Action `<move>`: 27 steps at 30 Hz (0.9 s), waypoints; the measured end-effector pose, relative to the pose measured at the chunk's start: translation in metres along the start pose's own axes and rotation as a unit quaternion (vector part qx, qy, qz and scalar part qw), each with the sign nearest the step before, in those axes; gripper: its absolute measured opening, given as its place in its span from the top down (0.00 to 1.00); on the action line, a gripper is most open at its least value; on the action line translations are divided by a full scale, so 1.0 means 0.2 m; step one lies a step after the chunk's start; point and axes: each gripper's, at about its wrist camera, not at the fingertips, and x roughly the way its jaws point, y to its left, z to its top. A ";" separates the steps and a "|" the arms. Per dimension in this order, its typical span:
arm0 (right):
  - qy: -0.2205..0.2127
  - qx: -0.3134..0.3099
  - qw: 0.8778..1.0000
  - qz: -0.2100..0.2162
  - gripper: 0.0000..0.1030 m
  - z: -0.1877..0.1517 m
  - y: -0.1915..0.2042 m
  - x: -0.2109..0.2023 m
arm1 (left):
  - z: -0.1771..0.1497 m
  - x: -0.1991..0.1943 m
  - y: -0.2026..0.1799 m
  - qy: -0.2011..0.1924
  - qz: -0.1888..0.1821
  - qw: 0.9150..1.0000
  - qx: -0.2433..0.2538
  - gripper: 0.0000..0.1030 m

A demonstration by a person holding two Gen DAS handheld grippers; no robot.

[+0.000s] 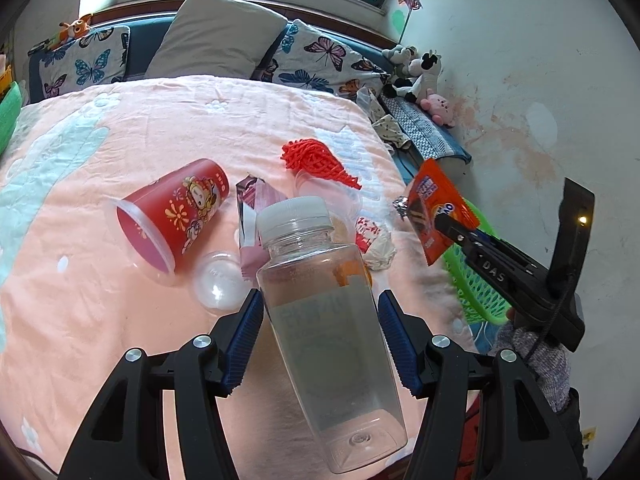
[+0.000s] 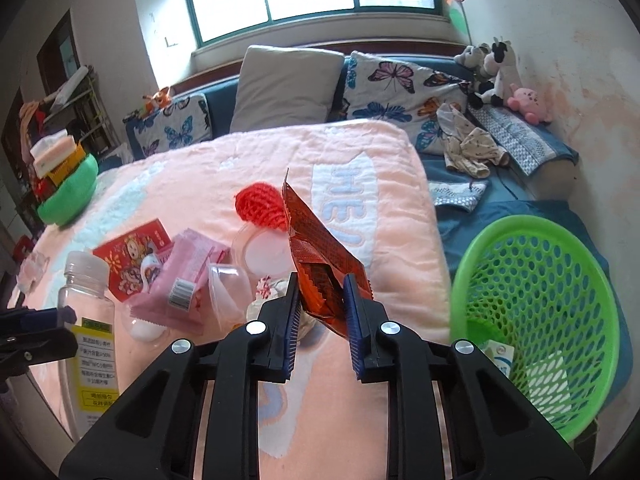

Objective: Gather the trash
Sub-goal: 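Carry the red snack wrapper over the green basket and open the right tool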

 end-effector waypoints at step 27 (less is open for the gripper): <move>0.024 0.078 0.989 -0.121 0.78 -0.17 -0.60 -0.19 | 0.15 0.10 -0.34 -0.003 -0.054 0.997 0.049 0.44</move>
